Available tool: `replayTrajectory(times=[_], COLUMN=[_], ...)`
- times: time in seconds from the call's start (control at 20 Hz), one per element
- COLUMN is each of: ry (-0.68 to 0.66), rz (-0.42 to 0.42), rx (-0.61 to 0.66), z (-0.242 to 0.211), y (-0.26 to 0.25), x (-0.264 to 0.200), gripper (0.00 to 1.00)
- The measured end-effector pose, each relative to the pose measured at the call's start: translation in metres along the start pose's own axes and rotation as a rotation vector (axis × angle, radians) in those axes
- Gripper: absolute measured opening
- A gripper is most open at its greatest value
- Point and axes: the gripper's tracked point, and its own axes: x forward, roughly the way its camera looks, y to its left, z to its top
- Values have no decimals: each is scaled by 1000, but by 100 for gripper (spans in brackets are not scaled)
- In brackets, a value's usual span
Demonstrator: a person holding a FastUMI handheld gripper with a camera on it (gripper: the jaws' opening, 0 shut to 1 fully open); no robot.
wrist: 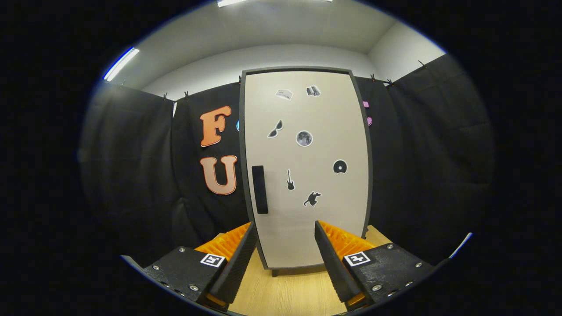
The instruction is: Open the shoe cabinet door, grab the shoes and put them into the shoe cabinet, then close the shoe cabinet door.
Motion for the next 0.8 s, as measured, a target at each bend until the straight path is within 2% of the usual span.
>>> replayTrajectory(times=[0.4,0.8], ry=[-24,-25], rz=[-61,-19], rx=[-36,-42], z=[22,19], y=[-53,-44], x=[-57,-74], gripper=[84,84])
